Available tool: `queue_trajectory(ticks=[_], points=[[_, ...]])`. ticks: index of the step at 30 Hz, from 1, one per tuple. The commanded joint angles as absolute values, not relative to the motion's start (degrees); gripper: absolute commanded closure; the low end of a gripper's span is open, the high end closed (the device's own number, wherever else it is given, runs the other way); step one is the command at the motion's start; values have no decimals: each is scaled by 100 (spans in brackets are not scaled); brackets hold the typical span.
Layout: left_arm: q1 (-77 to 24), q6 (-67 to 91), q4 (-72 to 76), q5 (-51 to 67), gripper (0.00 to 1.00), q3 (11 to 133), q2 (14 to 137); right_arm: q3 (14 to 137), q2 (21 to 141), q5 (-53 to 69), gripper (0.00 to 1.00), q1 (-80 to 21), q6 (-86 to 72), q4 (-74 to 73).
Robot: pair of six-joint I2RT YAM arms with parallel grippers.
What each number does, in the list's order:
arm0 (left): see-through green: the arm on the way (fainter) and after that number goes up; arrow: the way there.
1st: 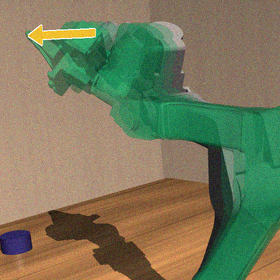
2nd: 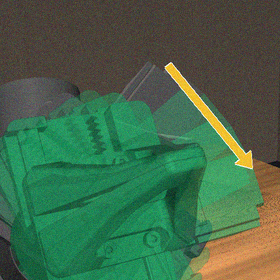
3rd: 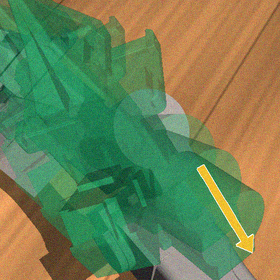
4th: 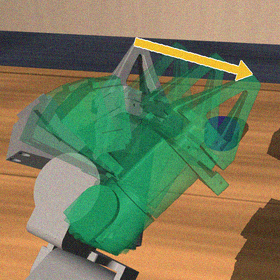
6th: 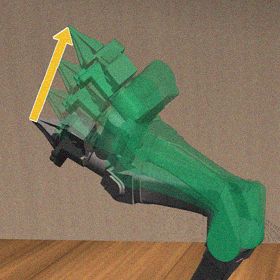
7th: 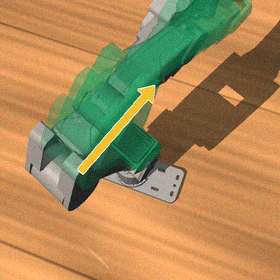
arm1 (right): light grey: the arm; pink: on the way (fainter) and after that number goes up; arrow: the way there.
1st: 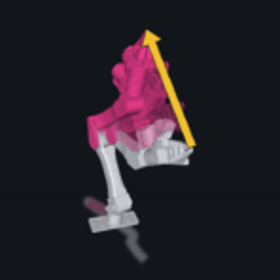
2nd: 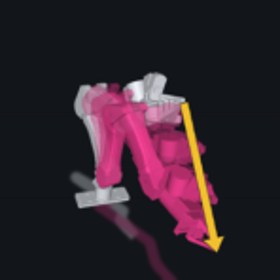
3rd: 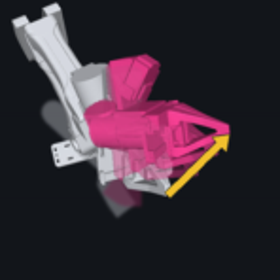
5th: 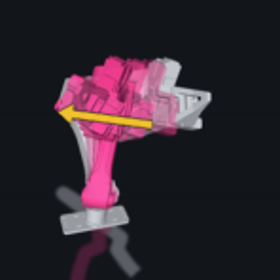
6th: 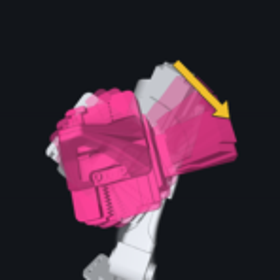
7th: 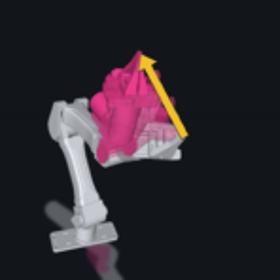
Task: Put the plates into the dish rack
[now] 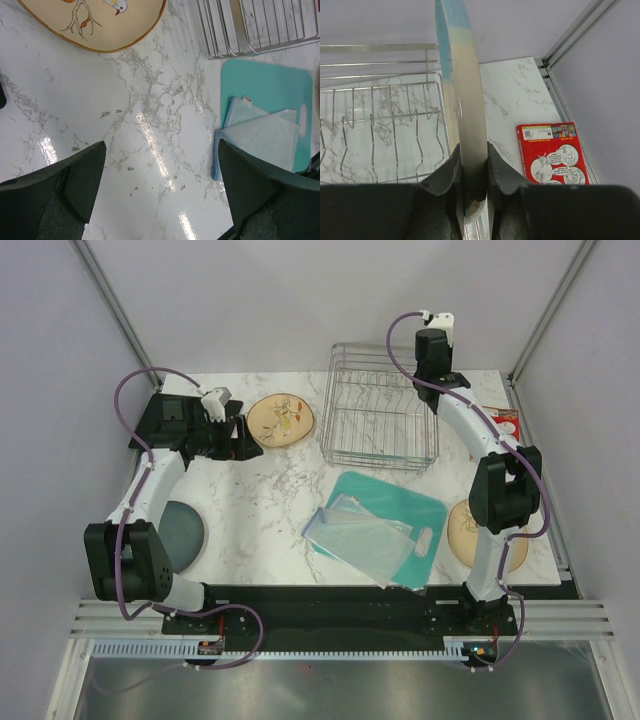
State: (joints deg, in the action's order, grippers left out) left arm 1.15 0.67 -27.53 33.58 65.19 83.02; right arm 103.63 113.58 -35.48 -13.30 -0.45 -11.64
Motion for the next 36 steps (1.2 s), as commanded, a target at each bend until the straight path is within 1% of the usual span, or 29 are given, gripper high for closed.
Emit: queue_trajectory(ticks=[1, 10, 15, 18, 19, 21, 22, 24, 25, 27, 28, 29, 30, 32, 33, 35, 36], points=[[123, 246, -2514, 3560, 0, 6671, 8323, 10354, 10863, -3990, 100, -1283, 158, -606], [123, 281, -2479, 3551, 0, 6566, 8341, 9993, 11091, -3762, 100, -1275, 62, -642], [114, 229, -2496, 3489, 0, 6539, 8306, 10195, 11460, -3727, 100, -1257, -219, -712], [123, 211, -2522, 3515, 0, 6530, 8332, 10406, 11628, -3481, 90, -1169, -429, -843], [123, 211, -2531, 3542, 0, 6530, 8341, 10467, 11671, -3333, 85, -1091, -518, -913], [123, 228, -2523, 3621, 0, 6548, 8376, 10695, 11803, -2877, 80, -1002, -720, -1151], [114, 229, -2531, 3673, 0, 6548, 8376, 10801, 11856, -2761, 76, -924, -869, -1204], [114, 211, -2531, 3683, 0, 6557, 8402, 10854, 11944, -2568, 73, -896, -923, -1292], [114, 202, -2523, 3665, 0, 6557, 8420, 10854, 11944, -2506, 68, -888, -932, -1292], [114, 211, -2505, 3578, 0, 6557, 8490, 10837, 11892, -2400, 63, -888, -967, -1292], [106, 263, -2496, 3421, 0, 6583, 8542, 10802, 11805, -2321, 55, -896, -1002, -1292], [123, 351, -2418, 3288, 0, 6600, 8604, 10776, 11734, -2286, 49, -888, -1019, -1301], [114, 647, -2339, 3157, 0, 6688, 8813, 10758, 11664, -2276, 40, -888, -1046, -1292], [105, 869, -2250, 2718, 1, 6933, 9139, 10662, 11383, -2294, 36, -914, -1116, -1309], [97, 1035, -2250, 2585, 2, 7283, 9497, 10609, 11269, -2311, 32, -940, -1142, -1327], [97, 1116, -2241, 2426, 5, 7697, 9956, 10468, 10926, -2259, 31, -1002, -1134, -1406], [97, 1134, -2241, 2417, 7, 8108, 10393, 10416, 10803, -2267, 29, -1080, -1116, -1432]])
